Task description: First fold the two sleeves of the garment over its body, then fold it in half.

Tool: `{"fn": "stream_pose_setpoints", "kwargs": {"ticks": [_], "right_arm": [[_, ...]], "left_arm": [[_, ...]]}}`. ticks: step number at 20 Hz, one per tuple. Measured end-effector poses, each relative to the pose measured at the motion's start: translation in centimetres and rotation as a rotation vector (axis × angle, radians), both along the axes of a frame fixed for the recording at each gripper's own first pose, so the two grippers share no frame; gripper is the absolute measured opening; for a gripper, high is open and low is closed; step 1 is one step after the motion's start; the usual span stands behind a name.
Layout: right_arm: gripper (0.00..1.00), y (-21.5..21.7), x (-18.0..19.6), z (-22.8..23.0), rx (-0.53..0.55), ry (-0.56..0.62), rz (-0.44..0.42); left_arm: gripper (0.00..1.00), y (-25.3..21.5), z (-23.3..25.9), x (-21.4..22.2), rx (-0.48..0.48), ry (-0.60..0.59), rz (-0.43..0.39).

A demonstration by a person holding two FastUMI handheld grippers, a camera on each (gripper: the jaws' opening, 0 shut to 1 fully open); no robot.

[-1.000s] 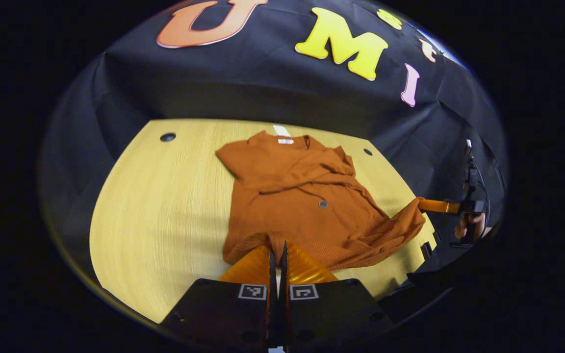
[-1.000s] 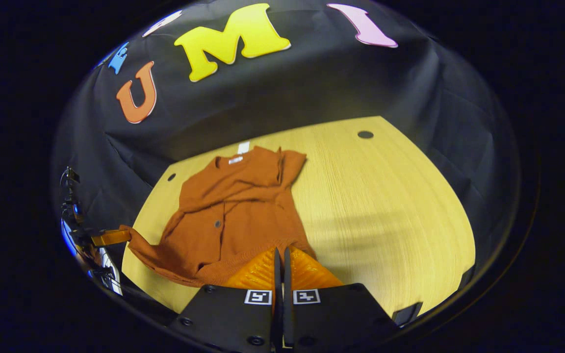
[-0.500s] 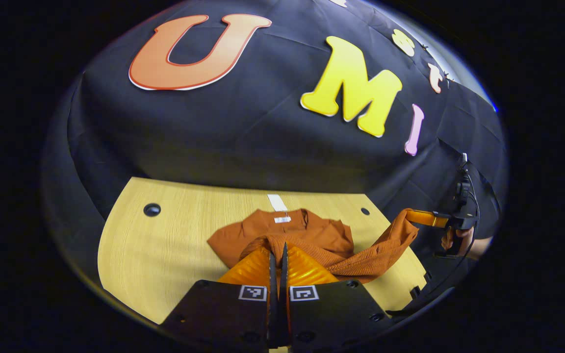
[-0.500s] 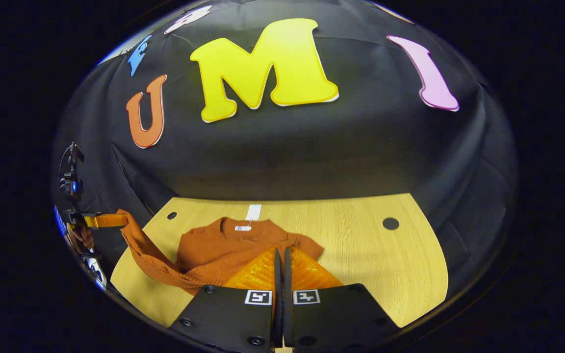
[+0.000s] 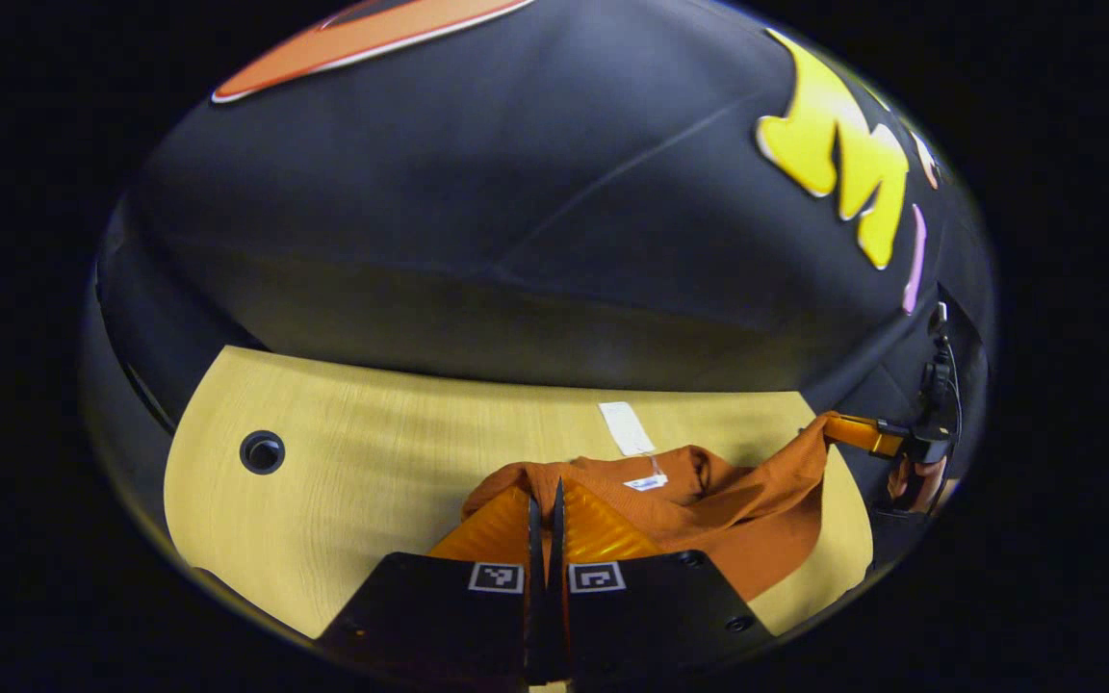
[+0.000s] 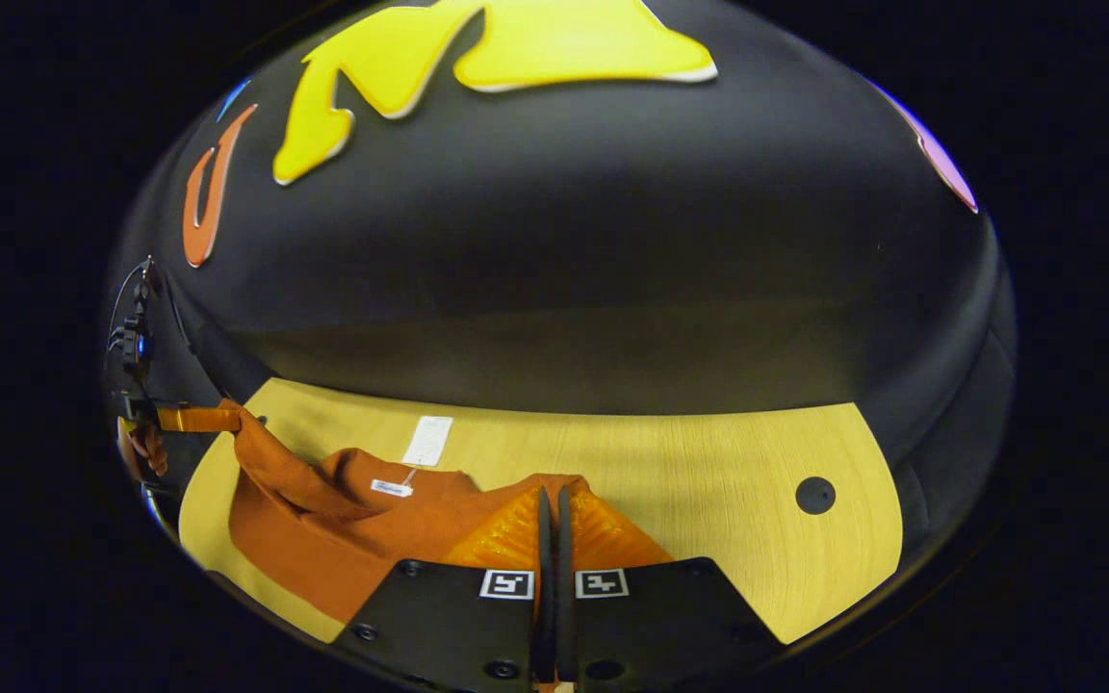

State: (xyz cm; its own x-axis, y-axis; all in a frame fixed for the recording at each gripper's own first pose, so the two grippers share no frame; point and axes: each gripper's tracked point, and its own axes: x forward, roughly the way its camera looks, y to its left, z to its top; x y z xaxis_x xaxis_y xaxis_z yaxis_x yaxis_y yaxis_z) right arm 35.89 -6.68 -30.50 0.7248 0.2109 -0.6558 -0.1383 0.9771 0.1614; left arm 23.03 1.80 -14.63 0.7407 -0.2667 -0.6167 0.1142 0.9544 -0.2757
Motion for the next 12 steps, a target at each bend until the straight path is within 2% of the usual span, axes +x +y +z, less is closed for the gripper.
{"fn": "stream_pose_setpoints", "kwargs": {"ticks": [2,5,7,8,9,11,12], "right_arm": [[0.01,-0.4,1.3,-3.2,0.014,0.035,-0.029],[0.01,-0.8,2.0,-6.6,0.011,0.072,-0.047],[0.06,-0.8,2.1,-7.5,-0.005,0.085,-0.047],[0.12,-0.7,2.1,-7.4,0.005,0.085,-0.049],[0.12,-0.8,2.2,-7.2,0.016,0.077,-0.060],[0.18,-1.7,2.7,-6.5,0.023,0.052,-0.097],[0.31,-2.1,2.9,-5.9,0.028,0.038,-0.106]], "left_arm": [[0.03,0.4,-2.1,1.8,-0.017,0.011,0.023],[0.03,0.1,-4.0,3.5,0.028,-0.005,0.007],[0.05,-0.5,-4.8,4.3,0.031,-0.024,0.001],[0.12,-1.1,-4.5,4.6,0.033,-0.030,0.005],[0.16,-1.4,-4.2,4.7,0.034,-0.037,0.006],[0.47,-0.7,-3.5,4.3,0.046,-0.050,0.027],[0.64,0.2,-3.0,3.8,0.049,-0.061,0.047]]}}
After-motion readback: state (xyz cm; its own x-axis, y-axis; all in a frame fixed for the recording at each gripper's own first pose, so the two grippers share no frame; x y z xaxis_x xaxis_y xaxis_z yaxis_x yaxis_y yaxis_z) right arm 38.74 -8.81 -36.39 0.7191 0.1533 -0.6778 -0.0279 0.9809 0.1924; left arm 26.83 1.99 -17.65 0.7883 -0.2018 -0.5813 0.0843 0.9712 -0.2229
